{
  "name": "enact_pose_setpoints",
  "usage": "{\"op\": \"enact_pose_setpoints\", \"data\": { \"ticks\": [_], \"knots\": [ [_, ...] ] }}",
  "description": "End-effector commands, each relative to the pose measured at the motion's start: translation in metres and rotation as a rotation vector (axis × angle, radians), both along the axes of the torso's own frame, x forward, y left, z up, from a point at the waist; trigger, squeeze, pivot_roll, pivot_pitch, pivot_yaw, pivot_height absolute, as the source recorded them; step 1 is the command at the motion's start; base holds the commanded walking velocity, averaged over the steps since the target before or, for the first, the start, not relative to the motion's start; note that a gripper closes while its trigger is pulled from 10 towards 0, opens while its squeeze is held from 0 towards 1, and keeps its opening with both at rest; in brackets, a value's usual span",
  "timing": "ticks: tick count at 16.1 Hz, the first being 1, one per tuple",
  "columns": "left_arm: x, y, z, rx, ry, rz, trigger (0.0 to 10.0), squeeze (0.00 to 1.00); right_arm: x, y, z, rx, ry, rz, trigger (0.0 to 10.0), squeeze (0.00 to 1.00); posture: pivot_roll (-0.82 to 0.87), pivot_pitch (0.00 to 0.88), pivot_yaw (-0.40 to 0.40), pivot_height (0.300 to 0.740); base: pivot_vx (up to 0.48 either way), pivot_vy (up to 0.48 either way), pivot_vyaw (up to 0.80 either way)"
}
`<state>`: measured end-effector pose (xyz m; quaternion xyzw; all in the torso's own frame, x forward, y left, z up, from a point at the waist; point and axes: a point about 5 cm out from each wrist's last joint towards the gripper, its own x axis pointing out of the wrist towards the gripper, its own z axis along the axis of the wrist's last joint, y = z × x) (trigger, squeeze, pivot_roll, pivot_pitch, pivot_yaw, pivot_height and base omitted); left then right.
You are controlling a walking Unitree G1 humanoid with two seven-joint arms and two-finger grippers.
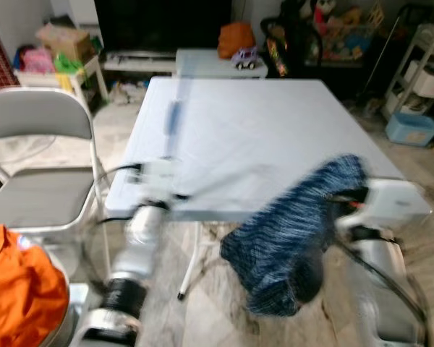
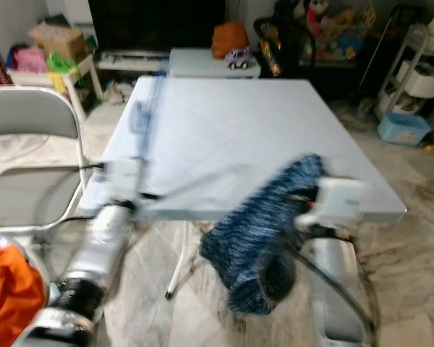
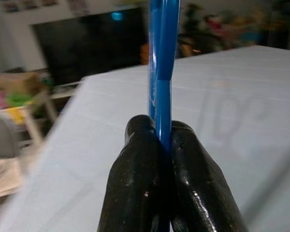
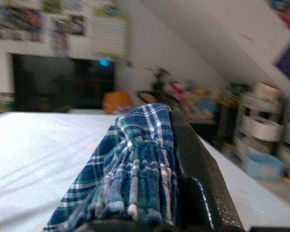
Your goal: Hang hanger
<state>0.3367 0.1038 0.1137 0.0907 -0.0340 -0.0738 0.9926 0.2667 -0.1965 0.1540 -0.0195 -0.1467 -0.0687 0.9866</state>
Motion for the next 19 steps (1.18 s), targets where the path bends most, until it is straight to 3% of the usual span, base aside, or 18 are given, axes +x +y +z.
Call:
{"op": "enact_pose_setpoints", "data": {
  "ticks": [1, 3, 7, 9, 11, 14, 15, 17, 18, 19],
  "knots": [
    [-0.001, 0.014, -0.006, 0.014, 0.033, 0.050, 10.0, 0.00, 0.003, 0.009, 0.011, 0.004, -0.041, 0.033, 10.0, 0.00, 0.15, 0.032, -0.096, 0.740, 0.270, 0.000, 0.00],
    [-0.002, 0.014, -0.003, 0.003, 0.014, 0.059, 10.0, 0.00, 0.006, 0.013, 0.009, -0.029, -0.017, 0.084, 10.0, 0.00, 0.16, 0.039, -0.104, 0.740, 0.000, 0.000, 0.00],
    [-0.009, 0.021, -0.005, 0.007, 0.017, 0.086, 10.0, 0.00, 0.028, 0.019, 0.035, -0.166, -0.047, 0.259, 10.0, 0.00, 0.18, 0.065, -0.126, 0.740, 0.000, 0.000, 0.00],
    [-0.013, 0.027, -0.007, 0.001, 0.025, 0.122, 10.0, 0.00, 0.043, 0.016, 0.055, -0.139, -0.089, 0.273, 10.0, 0.00, 0.20, 0.073, -0.140, 0.740, 0.000, 0.000, 0.00],
    [-0.016, 0.031, -0.009, -0.005, 0.036, 0.144, 10.0, 0.00, 0.054, 0.025, 0.061, -0.093, -0.081, 0.331, 10.0, 0.00, 0.22, 0.080, -0.151, 0.740, 0.000, 0.000, 0.00],
    [-0.020, 0.033, -0.009, 0.006, 0.036, 0.150, 10.0, 0.00, 0.080, 0.044, 0.061, -0.113, -0.012, 0.470, 10.0, 0.00, 0.24, 0.097, -0.159, 0.740, 0.000, 0.000, 0.00],
    [-0.023, 0.036, -0.010, 0.007, 0.042, 0.159, 10.0, 0.00, 0.099, 0.053, 0.068, -0.144, 0.019, 0.525, 10.0, 0.00, 0.26, 0.105, -0.162, 0.740, 0.000, 0.000, 0.00],
    [-0.024, 0.037, -0.010, 0.006, 0.045, 0.162, 10.0, 0.00, 0.105, 0.056, 0.072, -0.154, 0.027, 0.540, 10.0, 0.00, 0.26, 0.105, -0.163, 0.740, 0.000, 0.000, 0.00],
    [-0.025, 0.039, -0.009, 0.010, 0.049, 0.167, 10.0, 0.00, 0.131, 0.046, 0.115, -0.008, -0.018, 0.503, 10.0, 0.00, 0.27, 0.107, -0.162, 0.740, 0.000, 0.000, 0.00],
    [-0.025, 0.039, -0.009, 0.010, 0.050, 0.166, 10.0, 0.00, 0.141, 0.038, 0.135, 0.063, -0.028, 0.470, 10.0, 0.00, 0.28, 0.108, -0.158, 0.740, 0.000, 0.000, 0.00]
  ]
}}
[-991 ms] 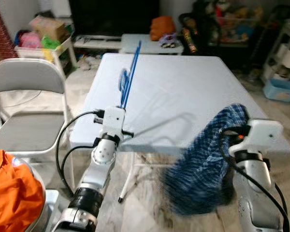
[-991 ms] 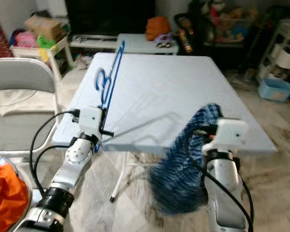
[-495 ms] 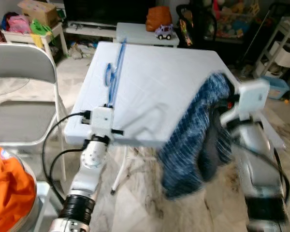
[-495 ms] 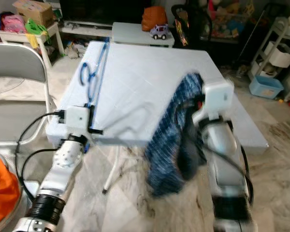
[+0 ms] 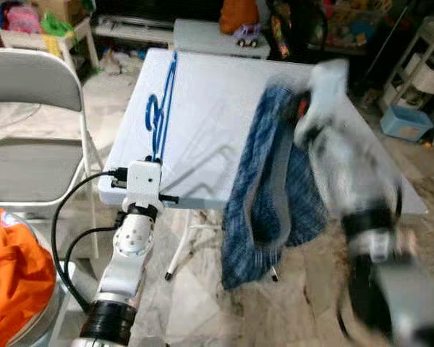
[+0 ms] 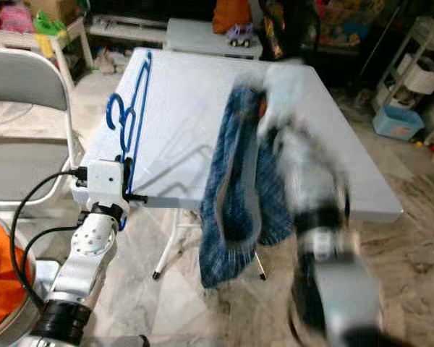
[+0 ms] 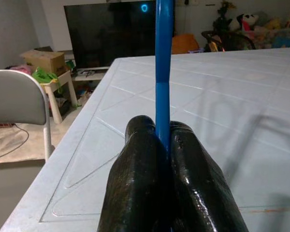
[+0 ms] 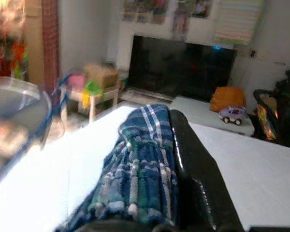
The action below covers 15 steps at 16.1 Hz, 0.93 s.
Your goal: Hang hanger
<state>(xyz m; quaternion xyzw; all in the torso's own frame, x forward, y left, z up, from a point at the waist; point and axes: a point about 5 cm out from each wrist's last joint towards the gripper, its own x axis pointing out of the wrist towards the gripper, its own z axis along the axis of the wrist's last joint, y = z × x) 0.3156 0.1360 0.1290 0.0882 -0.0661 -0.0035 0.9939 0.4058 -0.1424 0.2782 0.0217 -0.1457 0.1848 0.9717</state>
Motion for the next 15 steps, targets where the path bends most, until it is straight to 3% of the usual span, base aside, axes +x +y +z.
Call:
{"op": "enact_pose_setpoints", "data": {
  "ticks": [1, 4, 6, 8, 10, 12, 13, 14, 15],
  "knots": [
    [-0.004, 0.007, -0.024, 0.017, 0.129, 0.028, 10.0, 0.00, 0.005, -0.022, 0.022, 0.062, -0.026, -0.080, 10.0, 0.00, 0.28, 0.109, -0.156, 0.740, 0.000, 0.000, 0.00],
    [-0.005, 0.007, -0.022, 0.021, 0.128, 0.023, 10.0, 0.00, 0.006, -0.055, 0.086, 0.066, -0.163, -0.248, 10.0, 0.00, 0.29, 0.113, -0.157, 0.740, 0.000, 0.000, 0.00],
    [-0.006, 0.008, -0.021, 0.022, 0.121, 0.032, 10.0, 0.00, -0.019, -0.085, 0.161, 0.019, -0.420, -0.434, 10.0, 0.00, 0.30, 0.114, -0.162, 0.740, 0.000, 0.000, 0.00],
    [-0.009, 0.010, -0.020, 0.025, 0.118, 0.040, 10.0, 0.00, -0.047, -0.100, 0.207, -0.096, -0.618, -0.544, 10.0, 0.00, 0.30, 0.119, -0.169, 0.740, 0.000, 0.000, 0.00],
    [-0.010, 0.010, -0.021, 0.025, 0.120, 0.043, 10.0, 0.00, -0.044, -0.112, 0.193, -0.138, -0.601, -0.567, 10.0, 0.00, 0.29, 0.121, -0.168, 0.740, 0.000, 0.000, 0.00],
    [-0.010, 0.007, -0.021, 0.027, 0.124, 0.030, 10.0, 0.00, -0.016, -0.113, 0.113, -0.194, -0.364, -0.482, 10.0, 0.00, 0.30, 0.125, -0.162, 0.740, 0.000, 0.000, 0.00],
    [-0.011, 0.007, -0.021, 0.027, 0.123, 0.029, 10.0, 0.00, -0.013, -0.111, 0.102, -0.198, -0.333, -0.459, 10.0, 0.00, 0.30, 0.126, -0.161, 0.740, 0.000, 0.000, 0.00],
    [-0.011, 0.007, -0.021, 0.028, 0.124, 0.027, 10.0, 0.00, -0.007, -0.107, 0.077, -0.217, -0.262, -0.411, 10.0, 0.00, 0.30, 0.127, -0.159, 0.740, 0.000, 0.000, 0.00],
    [-0.011, 0.007, -0.021, 0.034, 0.130, 0.021, 10.0, 0.00, -0.001, -0.099, 0.025, -0.256, -0.117, -0.307, 10.0, 0.00, 0.30, 0.127, -0.156, 0.740, 0.000, 0.000, 0.00]
  ]
}}
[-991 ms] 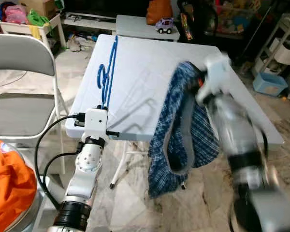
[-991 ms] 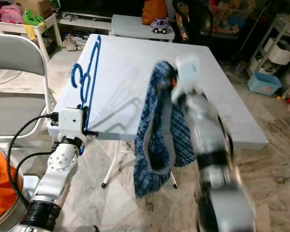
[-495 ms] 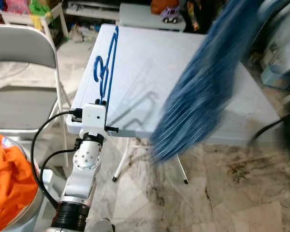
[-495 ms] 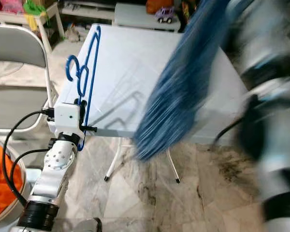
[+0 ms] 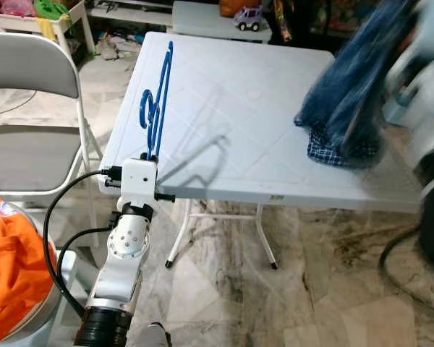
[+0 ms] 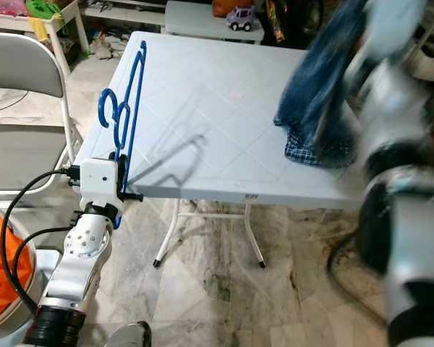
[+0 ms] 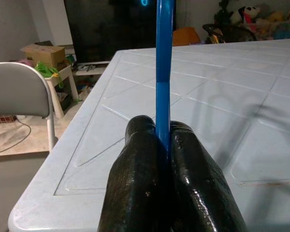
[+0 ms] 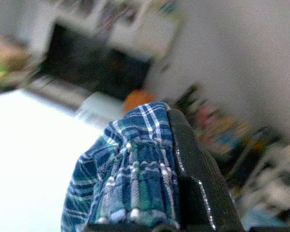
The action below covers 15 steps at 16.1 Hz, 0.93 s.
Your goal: Hang hanger
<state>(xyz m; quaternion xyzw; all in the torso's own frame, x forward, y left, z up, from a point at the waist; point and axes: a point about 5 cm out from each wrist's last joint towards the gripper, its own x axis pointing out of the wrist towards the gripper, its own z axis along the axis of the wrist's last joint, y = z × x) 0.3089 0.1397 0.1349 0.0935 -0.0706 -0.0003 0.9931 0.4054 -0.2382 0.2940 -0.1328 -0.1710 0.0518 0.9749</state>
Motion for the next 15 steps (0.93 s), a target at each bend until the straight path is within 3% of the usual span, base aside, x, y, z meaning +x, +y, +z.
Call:
{"op": "enact_pose_setpoints", "data": {
  "ticks": [1, 2, 3, 4, 5, 7, 8, 10, 13, 15],
  "knots": [
    [-0.004, 0.004, -0.028, 0.027, 0.147, 0.012, 10.0, 0.00, -0.001, 0.002, -0.026, -0.020, 0.100, 0.051, 10.0, 0.00, 0.29, 0.127, -0.150, 0.740, 0.000, 0.000, 0.00],
    [-0.004, 0.003, -0.030, 0.028, 0.154, 0.009, 10.0, 0.00, -0.004, 0.001, -0.059, -0.013, 0.215, 0.062, 10.0, 0.00, 0.29, 0.126, -0.146, 0.740, 0.000, 0.000, 0.00],
    [-0.003, 0.002, -0.030, 0.030, 0.157, 0.000, 10.0, 0.00, -0.010, -0.001, -0.088, 0.010, 0.309, 0.073, 10.0, 1.00, 0.28, 0.125, -0.138, 0.740, 0.000, 0.000, 0.00],
    [-0.002, 0.000, -0.029, 0.032, 0.159, -0.010, 10.0, 0.00, -0.014, 0.000, -0.106, 0.002, 0.387, 0.119, 10.0, 1.00, 0.27, 0.122, -0.132, 0.740, 0.000, 0.000, 0.00],
    [-0.001, -0.003, -0.030, 0.034, 0.169, -0.028, 10.0, 0.00, -0.020, 0.006, -0.122, -0.070, 0.474, 0.212, 10.0, 1.00, 0.27, 0.119, -0.127, 0.740, 0.000, 0.000, 0.00],
    [0.000, -0.004, -0.031, 0.034, 0.172, -0.033, 10.0, 0.00, -0.025, 0.014, -0.130, -0.150, 0.519, 0.326, 10.0, 1.00, 0.27, 0.118, -0.125, 0.740, 0.000, 0.000, 0.00],
    [0.001, -0.006, -0.031, 0.033, 0.175, -0.042, 10.0, 0.00, -0.037, 0.026, -0.138, -0.273, 0.549, 0.510, 10.0, 1.00, 0.26, 0.112, -0.123, 0.740, 0.000, 0.000, 0.00],
    [0.002, -0.009, -0.032, 0.029, 0.181, -0.051, 10.0, 0.00, -0.050, 0.037, -0.137, -0.270, 0.569, 0.692, 10.0, 1.00, 0.25, 0.103, -0.125, 0.740, 0.000, 0.000, 0.00],
    [0.002, -0.011, -0.034, 0.023, 0.188, -0.049, 10.0, 0.00, -0.047, 0.036, -0.148, -0.356, 0.574, 0.589, 10.0, 1.00, 0.25, 0.101, -0.131, 0.740, 0.000, 0.000, 0.00],
    [0.002, -0.010, -0.035, 0.022, 0.195, -0.041, 10.0, 0.00, -0.037, 0.042, -0.127, -0.166, 0.429, 0.474, 10.0, 1.00, 0.26, 0.102, -0.135, 0.740, 0.000, 0.000, 0.00]
  ]
}}
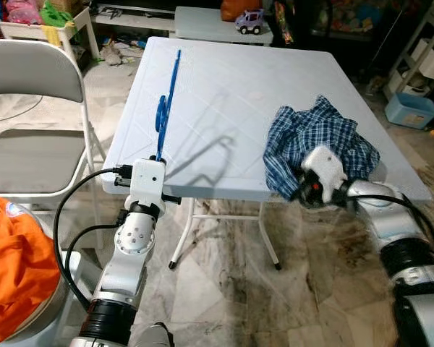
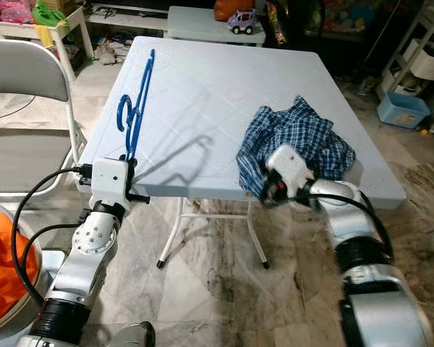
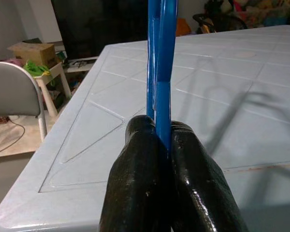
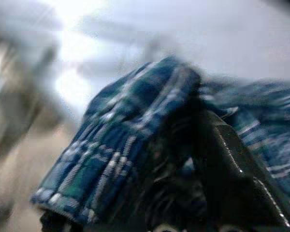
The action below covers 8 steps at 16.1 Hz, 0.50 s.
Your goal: Hang hanger
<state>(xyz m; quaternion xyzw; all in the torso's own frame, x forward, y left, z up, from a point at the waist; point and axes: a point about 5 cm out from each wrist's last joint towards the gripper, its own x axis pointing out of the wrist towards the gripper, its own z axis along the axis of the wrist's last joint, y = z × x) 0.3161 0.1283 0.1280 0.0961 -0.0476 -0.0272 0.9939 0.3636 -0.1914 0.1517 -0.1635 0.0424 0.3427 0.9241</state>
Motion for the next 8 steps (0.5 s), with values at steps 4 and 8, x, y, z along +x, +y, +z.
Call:
{"op": "enact_pose_setpoints", "data": {
  "ticks": [4, 8],
  "knots": [
    [-0.004, 0.004, -0.030, 0.015, 0.153, 0.023, 10.0, 0.00, 0.032, 0.000, 0.055, 0.487, -0.177, -0.474, 10.0, 1.00, 0.25, 0.100, -0.132, 0.740, 0.000, 0.000, 0.00],
    [-0.003, -0.002, -0.031, 0.014, 0.157, 0.006, 10.0, 0.00, 0.041, 0.045, 0.057, -0.026, -0.232, -0.350, 10.0, 1.00, 0.25, 0.095, -0.140, 0.740, 0.000, 0.000, 0.00]
  ]
}}
